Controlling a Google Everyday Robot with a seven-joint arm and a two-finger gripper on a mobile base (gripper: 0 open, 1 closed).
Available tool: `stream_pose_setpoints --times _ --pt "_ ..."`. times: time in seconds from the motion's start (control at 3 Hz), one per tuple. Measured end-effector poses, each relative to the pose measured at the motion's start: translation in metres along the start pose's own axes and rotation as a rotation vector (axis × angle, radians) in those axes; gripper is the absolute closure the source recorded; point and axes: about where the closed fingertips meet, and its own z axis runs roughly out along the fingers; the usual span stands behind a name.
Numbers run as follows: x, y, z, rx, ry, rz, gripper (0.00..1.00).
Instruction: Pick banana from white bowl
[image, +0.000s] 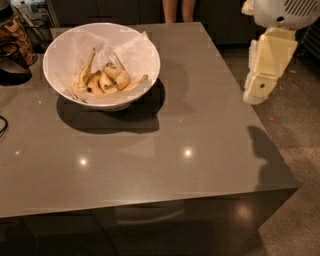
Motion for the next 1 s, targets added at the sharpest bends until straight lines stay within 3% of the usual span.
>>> stream_pose_setpoints --times 0.33,1.0 --pt "-0.008 -0.005 0.001 0.009 -0.032 -0.020 0.00" --pt "-0.063 -0.034 0.004 -0.001 -0.048 -0.095 0.00"
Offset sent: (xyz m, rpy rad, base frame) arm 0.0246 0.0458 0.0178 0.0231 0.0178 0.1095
